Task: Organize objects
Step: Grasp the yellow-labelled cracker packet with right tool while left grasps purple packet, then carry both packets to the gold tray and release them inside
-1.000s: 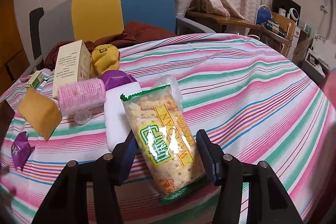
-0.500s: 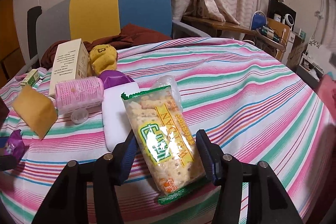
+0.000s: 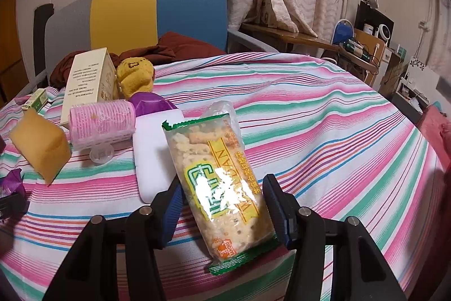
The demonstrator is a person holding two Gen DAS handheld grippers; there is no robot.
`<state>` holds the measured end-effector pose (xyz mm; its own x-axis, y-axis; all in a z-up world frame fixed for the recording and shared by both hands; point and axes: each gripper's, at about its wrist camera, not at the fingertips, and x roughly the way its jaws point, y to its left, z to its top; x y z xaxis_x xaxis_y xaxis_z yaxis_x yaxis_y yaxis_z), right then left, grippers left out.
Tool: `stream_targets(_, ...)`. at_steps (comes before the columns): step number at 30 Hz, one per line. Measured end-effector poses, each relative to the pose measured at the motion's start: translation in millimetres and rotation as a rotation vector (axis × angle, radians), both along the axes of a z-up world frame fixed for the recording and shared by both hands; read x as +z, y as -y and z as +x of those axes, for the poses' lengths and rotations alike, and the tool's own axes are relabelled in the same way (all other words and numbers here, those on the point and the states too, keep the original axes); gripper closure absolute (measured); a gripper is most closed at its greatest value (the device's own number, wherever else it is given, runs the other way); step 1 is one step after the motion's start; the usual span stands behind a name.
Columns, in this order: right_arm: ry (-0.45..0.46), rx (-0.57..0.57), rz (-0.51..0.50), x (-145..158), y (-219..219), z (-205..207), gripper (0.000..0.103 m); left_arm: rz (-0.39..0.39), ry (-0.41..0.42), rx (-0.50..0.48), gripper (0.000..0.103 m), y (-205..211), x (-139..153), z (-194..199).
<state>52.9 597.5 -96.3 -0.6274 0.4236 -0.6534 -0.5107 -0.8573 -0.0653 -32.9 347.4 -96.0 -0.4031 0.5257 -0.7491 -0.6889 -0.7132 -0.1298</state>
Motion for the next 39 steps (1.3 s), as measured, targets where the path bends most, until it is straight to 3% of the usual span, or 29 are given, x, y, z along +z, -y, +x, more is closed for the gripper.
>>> stream_targets(8,-0.001,-0.017,0.028,1.4,3.4,1.6,0.052,0.037,-0.006,0.006,0.049,7.4,-1.2,0.8)
stream_targets(30,-0.067,-0.063,0.001,6.7,13.5,25.0,0.052,0.048,-0.032,-0.009,0.049,20.8,-2.8,14.7)
stream_targets(39,-0.144,-0.023,-0.219,9.8,53.7,46.8,0.055,0.077,0.002,-0.019,0.049,25.8,-4.0,13.5)
